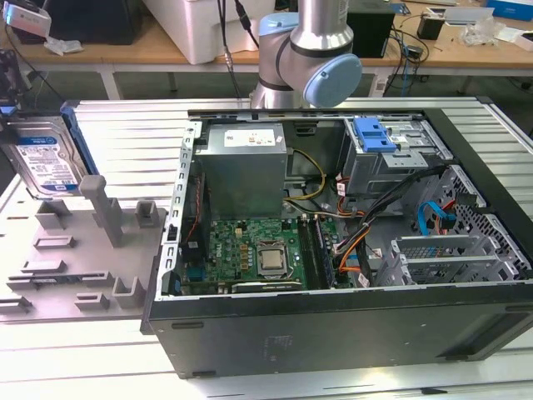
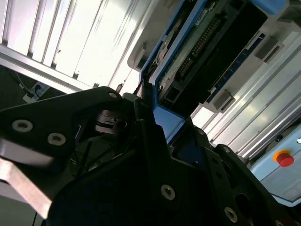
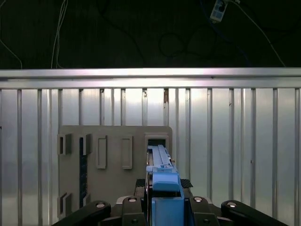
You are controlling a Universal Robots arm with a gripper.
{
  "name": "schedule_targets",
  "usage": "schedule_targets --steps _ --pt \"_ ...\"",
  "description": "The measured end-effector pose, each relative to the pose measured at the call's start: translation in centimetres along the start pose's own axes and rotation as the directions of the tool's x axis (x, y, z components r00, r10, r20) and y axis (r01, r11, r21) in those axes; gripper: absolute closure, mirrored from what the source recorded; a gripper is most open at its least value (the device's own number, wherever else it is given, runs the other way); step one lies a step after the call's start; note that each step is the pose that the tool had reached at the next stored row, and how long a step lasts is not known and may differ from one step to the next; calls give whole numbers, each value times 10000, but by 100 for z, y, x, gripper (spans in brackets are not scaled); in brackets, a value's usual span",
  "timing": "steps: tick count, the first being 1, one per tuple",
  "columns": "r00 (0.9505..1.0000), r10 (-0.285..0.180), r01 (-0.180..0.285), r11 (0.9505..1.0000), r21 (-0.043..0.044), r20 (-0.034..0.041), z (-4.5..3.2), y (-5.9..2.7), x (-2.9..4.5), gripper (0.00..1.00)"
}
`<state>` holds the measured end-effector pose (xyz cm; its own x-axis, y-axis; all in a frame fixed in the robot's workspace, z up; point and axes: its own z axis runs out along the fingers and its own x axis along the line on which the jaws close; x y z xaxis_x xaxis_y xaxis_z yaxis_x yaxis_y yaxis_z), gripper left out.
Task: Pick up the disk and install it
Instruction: 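Pick up the disk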
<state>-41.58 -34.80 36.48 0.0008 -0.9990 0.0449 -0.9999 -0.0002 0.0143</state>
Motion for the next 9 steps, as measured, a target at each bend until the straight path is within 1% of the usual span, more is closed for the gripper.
schedule_targets --steps 1,3,5,7,9 --pt "10000 0 0 10000 1 0 -15 0 1 63" --pt "10000 0 0 10000 0 -1 -76 1 3 63" --pt "10000 0 0 10000 0 0 -112 2 5 63" --pt "10000 0 0 10000 1 0 -175 2 8 63" --pt "10000 0 0 10000 1 0 -216 3 10 63"
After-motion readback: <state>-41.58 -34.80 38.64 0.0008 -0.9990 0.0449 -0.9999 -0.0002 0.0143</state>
